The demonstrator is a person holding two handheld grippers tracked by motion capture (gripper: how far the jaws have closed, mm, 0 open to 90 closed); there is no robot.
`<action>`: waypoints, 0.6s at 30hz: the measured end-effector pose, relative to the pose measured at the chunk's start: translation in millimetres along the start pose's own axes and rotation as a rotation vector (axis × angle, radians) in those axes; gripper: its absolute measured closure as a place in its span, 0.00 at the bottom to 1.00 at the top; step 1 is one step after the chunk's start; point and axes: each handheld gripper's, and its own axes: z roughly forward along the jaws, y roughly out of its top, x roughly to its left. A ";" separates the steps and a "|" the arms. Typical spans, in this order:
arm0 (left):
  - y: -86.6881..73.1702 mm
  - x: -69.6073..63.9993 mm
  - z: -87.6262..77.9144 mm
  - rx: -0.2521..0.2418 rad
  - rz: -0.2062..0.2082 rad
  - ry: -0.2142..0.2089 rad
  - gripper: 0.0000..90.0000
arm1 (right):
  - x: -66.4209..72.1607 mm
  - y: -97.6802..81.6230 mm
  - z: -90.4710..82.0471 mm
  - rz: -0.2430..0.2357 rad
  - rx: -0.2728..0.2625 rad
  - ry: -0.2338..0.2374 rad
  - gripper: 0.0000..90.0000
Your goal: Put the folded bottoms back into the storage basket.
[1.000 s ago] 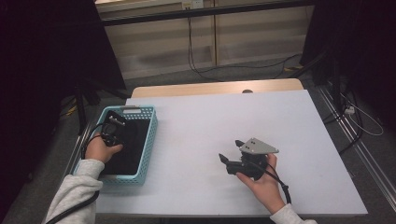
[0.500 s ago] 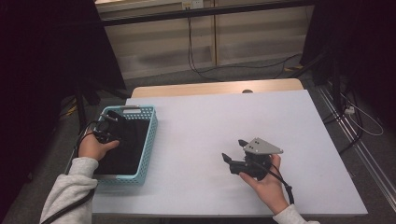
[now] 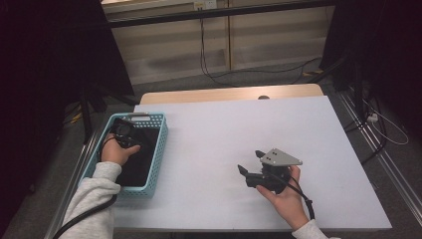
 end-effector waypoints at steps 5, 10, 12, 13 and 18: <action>2.6 -9.7 4.8 0.010 0.022 -0.042 0.70 | -3.6 -1.8 -3.9 0.003 0.003 -0.007 0.26; 5.4 -9.4 -1.4 0.017 0.008 -0.021 0.64 | -6.3 -3.7 -6.3 0.003 0.011 -0.013 0.26; 7.2 -6.0 -8.1 -0.008 -0.003 -0.015 0.54 | -7.4 -3.8 -8.3 0.002 0.009 -0.014 0.25; 8.3 -5.2 -11.9 -0.020 -0.015 -0.013 0.51 | -8.2 -3.8 -9.6 -0.001 0.008 -0.015 0.25; 16.8 -4.6 -32.6 -0.053 -0.005 -0.010 0.40 | -15.0 -5.0 -14.3 0.009 0.011 -0.022 0.25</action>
